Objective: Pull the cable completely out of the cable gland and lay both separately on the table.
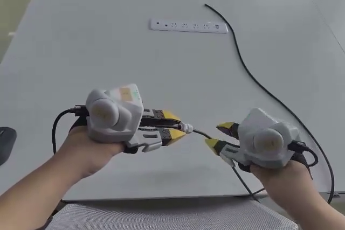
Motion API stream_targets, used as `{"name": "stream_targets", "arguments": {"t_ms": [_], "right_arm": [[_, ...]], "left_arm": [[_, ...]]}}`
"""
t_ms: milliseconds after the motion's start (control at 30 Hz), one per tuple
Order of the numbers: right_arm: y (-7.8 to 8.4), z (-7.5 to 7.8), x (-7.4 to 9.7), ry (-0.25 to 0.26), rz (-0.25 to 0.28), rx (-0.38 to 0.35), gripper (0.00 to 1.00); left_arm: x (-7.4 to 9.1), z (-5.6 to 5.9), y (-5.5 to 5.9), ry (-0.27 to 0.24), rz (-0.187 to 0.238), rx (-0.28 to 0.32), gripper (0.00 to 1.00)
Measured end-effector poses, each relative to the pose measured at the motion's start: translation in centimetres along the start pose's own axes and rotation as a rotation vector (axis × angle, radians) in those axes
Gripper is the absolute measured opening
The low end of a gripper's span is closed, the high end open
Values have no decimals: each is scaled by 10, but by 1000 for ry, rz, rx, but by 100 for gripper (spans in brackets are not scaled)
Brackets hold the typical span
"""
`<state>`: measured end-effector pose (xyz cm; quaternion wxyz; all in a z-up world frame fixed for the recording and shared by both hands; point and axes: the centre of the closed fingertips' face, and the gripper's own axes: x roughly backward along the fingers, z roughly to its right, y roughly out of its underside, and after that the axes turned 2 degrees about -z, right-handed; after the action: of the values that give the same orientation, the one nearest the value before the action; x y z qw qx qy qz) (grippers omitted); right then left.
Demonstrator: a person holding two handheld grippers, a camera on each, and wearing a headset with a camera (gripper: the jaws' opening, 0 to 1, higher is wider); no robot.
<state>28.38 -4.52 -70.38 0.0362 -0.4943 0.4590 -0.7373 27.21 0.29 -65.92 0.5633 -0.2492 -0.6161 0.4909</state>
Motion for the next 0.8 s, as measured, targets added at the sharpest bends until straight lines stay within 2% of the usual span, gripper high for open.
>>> {"name": "stream_targets", "arguments": {"t_ms": [133, 233, 367, 800], "right_arm": [[-17, -11, -2, -26, 35, 60, 20], [-22, -16, -3, -37, 43, 103, 19], [-26, -19, -4, -47, 49, 151, 15], [-30, -29, -8, -73, 58, 216, 5]], "left_arm": [[0, 1, 0, -2, 1, 4, 16], [1, 1, 0, -2, 1, 4, 16], [1, 2, -1, -3, 2, 5, 16], [0, 3, -1, -2, 0, 11, 15]]}}
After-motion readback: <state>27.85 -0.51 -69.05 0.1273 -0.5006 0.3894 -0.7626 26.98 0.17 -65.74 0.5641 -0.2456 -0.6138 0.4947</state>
